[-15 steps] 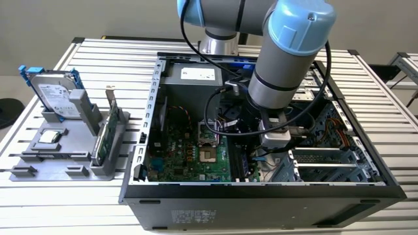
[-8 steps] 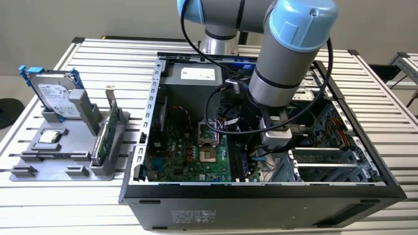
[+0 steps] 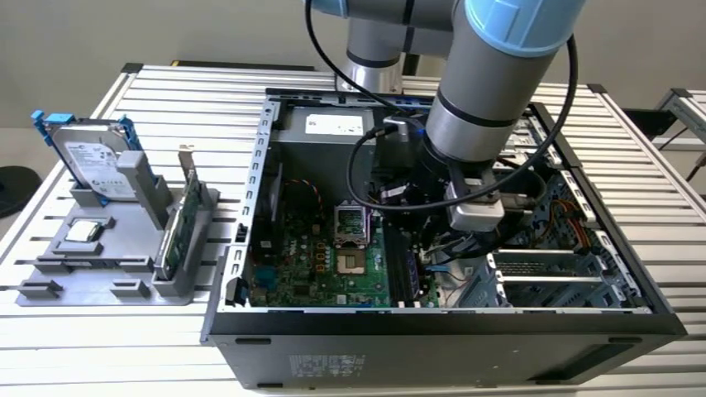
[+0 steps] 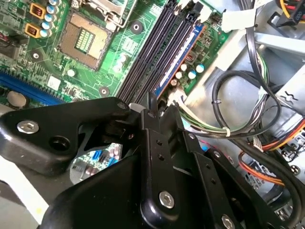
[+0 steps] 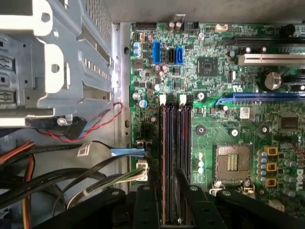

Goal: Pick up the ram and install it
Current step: 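Press down the ram until it locks into place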

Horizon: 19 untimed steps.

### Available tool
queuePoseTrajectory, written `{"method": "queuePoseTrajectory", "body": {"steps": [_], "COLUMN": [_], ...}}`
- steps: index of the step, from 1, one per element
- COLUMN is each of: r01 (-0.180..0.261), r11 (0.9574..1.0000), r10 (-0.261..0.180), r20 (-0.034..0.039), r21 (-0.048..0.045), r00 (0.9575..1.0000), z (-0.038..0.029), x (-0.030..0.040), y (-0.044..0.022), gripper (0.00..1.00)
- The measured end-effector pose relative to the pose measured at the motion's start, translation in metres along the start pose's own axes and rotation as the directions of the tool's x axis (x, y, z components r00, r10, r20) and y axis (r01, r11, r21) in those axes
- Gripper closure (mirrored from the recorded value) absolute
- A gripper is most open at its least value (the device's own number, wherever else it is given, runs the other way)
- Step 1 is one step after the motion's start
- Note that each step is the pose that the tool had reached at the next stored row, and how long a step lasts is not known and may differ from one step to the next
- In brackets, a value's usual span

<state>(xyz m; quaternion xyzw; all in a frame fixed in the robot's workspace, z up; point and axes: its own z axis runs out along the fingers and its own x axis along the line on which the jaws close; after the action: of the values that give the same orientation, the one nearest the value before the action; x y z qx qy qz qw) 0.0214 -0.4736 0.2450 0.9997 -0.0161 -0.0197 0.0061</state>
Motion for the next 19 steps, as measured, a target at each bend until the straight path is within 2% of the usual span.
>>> {"method": "queuePoseTrajectory", "body": {"steps": [19], "r01": [0.000], "r11": [1.0000], "r10": [0.000], "r20": [0.0000], "r21": [-0.0001], "r00": [1.0000], "z": [0.0000], "x": [0.0001], "y": [0.0030], "gripper": [1.00]}}
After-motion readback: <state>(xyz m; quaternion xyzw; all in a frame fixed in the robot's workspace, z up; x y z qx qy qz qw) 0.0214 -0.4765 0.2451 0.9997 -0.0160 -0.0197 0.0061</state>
